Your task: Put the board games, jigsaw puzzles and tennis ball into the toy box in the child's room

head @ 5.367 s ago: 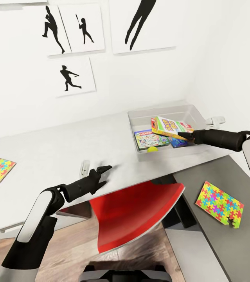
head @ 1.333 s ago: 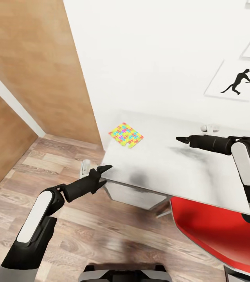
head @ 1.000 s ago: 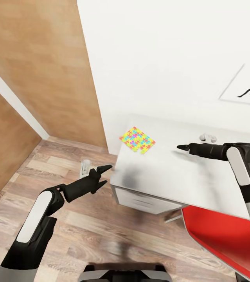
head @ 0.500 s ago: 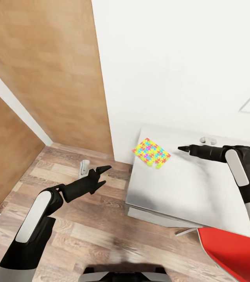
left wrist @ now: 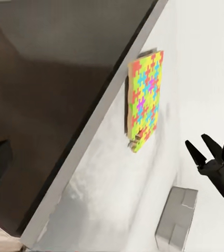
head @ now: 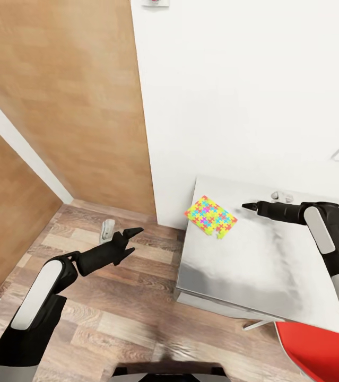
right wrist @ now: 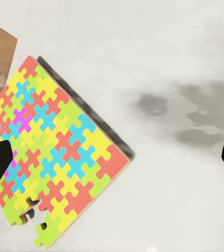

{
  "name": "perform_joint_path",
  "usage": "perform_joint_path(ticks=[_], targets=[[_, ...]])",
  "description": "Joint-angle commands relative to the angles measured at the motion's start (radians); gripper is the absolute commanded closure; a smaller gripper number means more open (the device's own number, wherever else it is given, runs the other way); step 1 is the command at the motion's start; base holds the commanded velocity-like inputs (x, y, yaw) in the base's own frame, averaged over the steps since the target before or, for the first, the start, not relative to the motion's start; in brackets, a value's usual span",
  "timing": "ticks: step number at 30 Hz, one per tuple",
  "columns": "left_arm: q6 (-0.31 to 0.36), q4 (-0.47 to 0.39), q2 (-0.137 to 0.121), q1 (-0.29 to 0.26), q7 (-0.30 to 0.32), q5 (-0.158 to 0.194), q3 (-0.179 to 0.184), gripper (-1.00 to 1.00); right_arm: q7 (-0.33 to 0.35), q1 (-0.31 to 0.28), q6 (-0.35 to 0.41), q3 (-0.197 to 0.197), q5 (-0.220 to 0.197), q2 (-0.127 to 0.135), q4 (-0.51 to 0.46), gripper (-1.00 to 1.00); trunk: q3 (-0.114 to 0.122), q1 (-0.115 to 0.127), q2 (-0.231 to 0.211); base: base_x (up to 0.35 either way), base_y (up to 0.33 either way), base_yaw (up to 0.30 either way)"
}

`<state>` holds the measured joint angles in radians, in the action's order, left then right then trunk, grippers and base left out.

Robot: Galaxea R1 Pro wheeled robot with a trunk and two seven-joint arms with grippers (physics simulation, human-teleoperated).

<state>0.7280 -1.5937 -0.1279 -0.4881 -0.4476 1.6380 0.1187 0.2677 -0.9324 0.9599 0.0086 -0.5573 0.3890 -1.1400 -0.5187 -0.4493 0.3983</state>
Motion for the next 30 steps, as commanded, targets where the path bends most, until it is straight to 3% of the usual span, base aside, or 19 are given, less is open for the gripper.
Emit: perform_joint_path(ticks=[1,8,18,26,30], targets=[[-0.001,-0.001,-0.001,-0.001,-0.01,0.011,0.001,-1.0,0.008,-0.001,0.003,0.001,0.008,0.001,0.0,-1.0,0.0,-0.001,0.002,0.024,0.016,0.0],[-0.008,0.014,-0.037,0.009,-0.011,0.012,-0.002,-1.0,0.012,0.003,0.002,0.002,0.006,0.003,0.011,-1.0,0.01,-0.001,0.002,0.013,0.009,0.0],[-0.012,0.085,-0.055,0.012,-0.006,0.01,-0.003,-1.0,0.016,0.043,0.004,0.001,-0.002,0.006,0.016,-1.0,0.016,-0.001,0.002,0.005,0.003,0.0],[-0.013,0.127,-0.061,0.012,0.012,-0.029,-0.003,-1.0,0.052,0.072,0.006,0.001,-0.02,0.01,0.017,-1.0,0.017,-0.001,0.002,0.13,0.03,0.0],[-0.013,0.142,-0.062,0.012,0.033,-0.066,-0.003,-1.0,0.105,0.085,0.01,0.001,-0.024,0.015,0.012,-1.0,0.017,-0.001,0.002,0.242,0.057,0.0]])
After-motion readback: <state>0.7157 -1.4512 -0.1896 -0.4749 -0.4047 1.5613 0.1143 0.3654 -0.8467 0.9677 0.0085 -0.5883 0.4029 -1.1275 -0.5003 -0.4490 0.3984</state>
